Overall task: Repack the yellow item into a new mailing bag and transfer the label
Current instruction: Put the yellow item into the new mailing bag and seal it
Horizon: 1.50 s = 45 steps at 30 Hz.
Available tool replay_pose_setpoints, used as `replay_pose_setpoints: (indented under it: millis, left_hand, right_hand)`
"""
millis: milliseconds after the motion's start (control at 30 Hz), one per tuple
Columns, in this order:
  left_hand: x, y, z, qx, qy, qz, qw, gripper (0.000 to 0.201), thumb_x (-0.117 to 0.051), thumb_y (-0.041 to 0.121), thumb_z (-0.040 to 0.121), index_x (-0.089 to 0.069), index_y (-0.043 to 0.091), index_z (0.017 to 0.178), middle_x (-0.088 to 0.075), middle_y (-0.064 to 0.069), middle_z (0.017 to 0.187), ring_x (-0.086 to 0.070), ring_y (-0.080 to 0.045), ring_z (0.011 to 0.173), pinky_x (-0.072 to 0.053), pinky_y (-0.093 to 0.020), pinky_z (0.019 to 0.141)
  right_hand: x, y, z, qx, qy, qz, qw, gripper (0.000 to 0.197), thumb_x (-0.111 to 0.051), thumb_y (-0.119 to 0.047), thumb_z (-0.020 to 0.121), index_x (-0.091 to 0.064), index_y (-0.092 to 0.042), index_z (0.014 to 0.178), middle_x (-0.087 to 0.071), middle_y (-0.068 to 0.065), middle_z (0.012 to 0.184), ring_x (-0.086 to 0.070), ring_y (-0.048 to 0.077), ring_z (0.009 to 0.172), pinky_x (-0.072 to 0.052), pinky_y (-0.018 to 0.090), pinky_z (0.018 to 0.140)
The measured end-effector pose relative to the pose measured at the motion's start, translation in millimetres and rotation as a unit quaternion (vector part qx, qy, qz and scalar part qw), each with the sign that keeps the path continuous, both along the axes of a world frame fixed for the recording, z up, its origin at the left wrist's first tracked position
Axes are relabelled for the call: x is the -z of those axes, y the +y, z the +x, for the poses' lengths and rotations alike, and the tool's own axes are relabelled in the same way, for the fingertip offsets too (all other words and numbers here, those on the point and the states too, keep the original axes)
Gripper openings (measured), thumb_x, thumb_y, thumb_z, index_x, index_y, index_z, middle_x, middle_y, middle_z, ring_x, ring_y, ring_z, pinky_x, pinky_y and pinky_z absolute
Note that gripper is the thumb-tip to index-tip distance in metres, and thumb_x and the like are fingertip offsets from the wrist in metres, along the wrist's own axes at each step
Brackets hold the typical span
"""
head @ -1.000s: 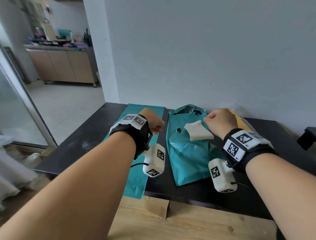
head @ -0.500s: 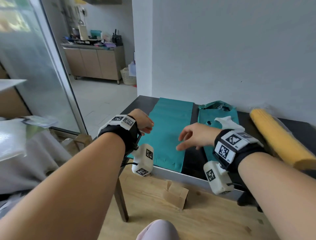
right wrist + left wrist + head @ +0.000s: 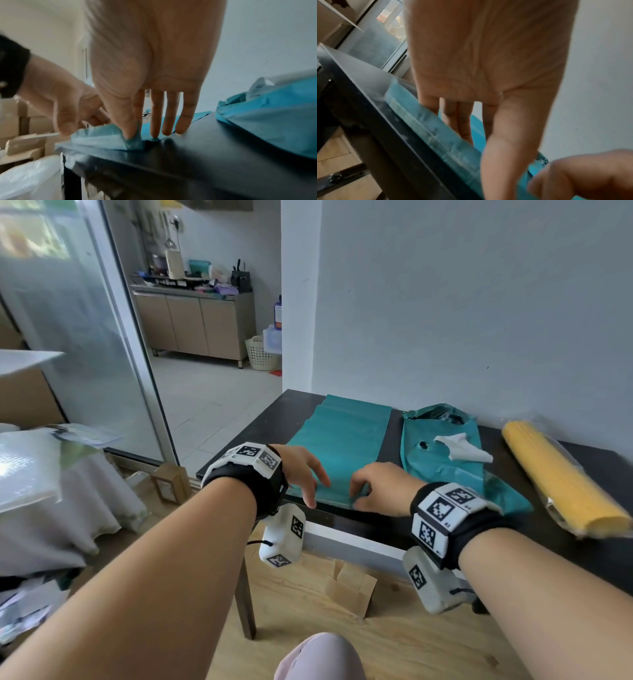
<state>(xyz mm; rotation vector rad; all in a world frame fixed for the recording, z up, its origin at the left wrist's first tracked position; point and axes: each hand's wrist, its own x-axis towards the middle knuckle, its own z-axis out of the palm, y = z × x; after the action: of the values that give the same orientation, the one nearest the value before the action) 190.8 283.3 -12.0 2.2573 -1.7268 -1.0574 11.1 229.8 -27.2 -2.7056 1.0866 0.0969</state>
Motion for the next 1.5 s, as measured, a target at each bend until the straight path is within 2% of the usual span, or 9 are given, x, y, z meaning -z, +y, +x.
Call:
replay_pose_setpoints:
  millis: [200,333,533,733,933,1100,1233,1400,1500]
  left_hand:
    - [-2,-11,-14,0.059,-0.121,-0.042,0.99,0.049,-0.079,0.035,0.072,-0.063,0.032,0.119,-0.06,0.008,0.122,-0.057,-0.016,0.112,-0.043,-0.032,0.101]
    - [-4,-20,-26,0.06,-0.159,-0.106,0.98,0.036,-0.074,0.03,0.081,-0.068,0.016,0.114,-0.069,0.0,0.112,-0.064,-0.019,0.103,-0.045,-0.024,0.084]
    - [-40,-26,-29,0.028,-0.201,-0.192,0.96,0.013,-0.062,0.026,0.085,-0.069,0.016,0.087,-0.071,-0.003,0.088,-0.066,-0.022,0.086,-0.051,-0.028,0.073]
    - [-86,-26,-36,0.022,-0.155,-0.245,0.957,0.017,-0.064,0.01,0.083,-0.069,0.009,0.099,-0.07,-0.01,0.094,-0.061,-0.02,0.067,-0.055,-0.028,0.066]
    - [-110,-20,-40,-0.009,-0.106,-0.306,0.946,0.019,-0.055,0.006,0.085,-0.065,0.004,0.1,-0.071,-0.014,0.096,-0.071,-0.032,0.081,-0.06,-0.037,0.072]
    - [-124,-20,-38,-0.043,-0.197,-0.394,0.897,0.027,-0.042,0.005,0.089,-0.053,0.008,0.113,-0.063,-0.014,0.102,-0.059,-0.031,0.085,-0.044,-0.034,0.068]
    - [-145,-13,-36,-0.085,-0.225,-0.483,0.842,0.032,-0.042,-0.01,0.083,-0.038,0.007,0.11,-0.057,-0.01,0.08,-0.059,-0.032,0.075,-0.052,-0.045,0.073]
    - [-193,2,-38,-0.047,-0.283,-0.568,0.771,0.027,-0.043,-0.014,0.078,-0.044,0.009,0.093,-0.054,-0.014,0.093,-0.056,-0.035,0.077,-0.045,-0.041,0.064]
    - [-207,-1,-48,-0.013,-0.302,-0.56,0.771,0.032,-0.042,-0.014,0.076,-0.061,0.009,0.089,-0.054,-0.012,0.103,-0.058,-0.033,0.083,-0.047,-0.035,0.067]
  right_hand:
    - [-12,-13,-11,0.049,-0.086,0.003,0.995,0.013,-0.066,-0.019,0.085,-0.073,-0.015,0.096,-0.068,-0.002,0.098,-0.061,0.017,0.097,-0.039,0.021,0.076]
    - [-16,-20,-17,0.068,-0.128,0.006,0.989,0.009,-0.066,-0.017,0.084,-0.064,-0.025,0.079,-0.055,-0.016,0.068,-0.059,0.014,0.079,-0.042,0.023,0.074]
    - [-34,-22,-24,0.109,-0.304,-0.076,0.943,0.019,-0.064,-0.014,0.077,-0.056,-0.029,0.068,-0.065,-0.01,0.077,-0.062,0.015,0.08,-0.051,0.03,0.078]
    - [-61,-11,-11,0.046,-0.279,-0.068,0.957,0.033,-0.054,-0.014,0.084,-0.068,-0.035,0.106,-0.068,-0.012,0.103,-0.059,0.011,0.088,-0.049,0.029,0.087]
    - [-86,-4,-3,0.075,-0.223,-0.063,0.97,0.024,-0.05,-0.034,0.089,-0.066,-0.036,0.107,-0.057,-0.009,0.073,-0.065,0.019,0.082,-0.052,0.036,0.083]
    - [-97,-5,-1,0.094,-0.186,-0.053,0.977,0.021,-0.054,-0.036,0.091,-0.063,-0.024,0.077,-0.064,-0.003,0.068,-0.065,0.02,0.068,-0.053,0.033,0.077]
    - [-105,-11,2,0.131,-0.24,-0.066,0.96,0.034,-0.062,-0.018,0.087,-0.065,-0.014,0.121,-0.066,0.006,0.119,-0.06,0.027,0.112,-0.047,0.034,0.098]
    - [-124,-15,20,0.109,-0.389,-0.004,0.915,0.048,-0.053,0.004,0.079,-0.066,-0.015,0.121,-0.061,0.01,0.126,-0.064,0.036,0.105,-0.053,0.045,0.092]
    - [-127,-22,23,0.12,-0.49,0.085,0.859,0.045,-0.05,0.013,0.082,-0.066,-0.01,0.117,-0.062,0.008,0.12,-0.068,0.033,0.09,-0.061,0.041,0.074]
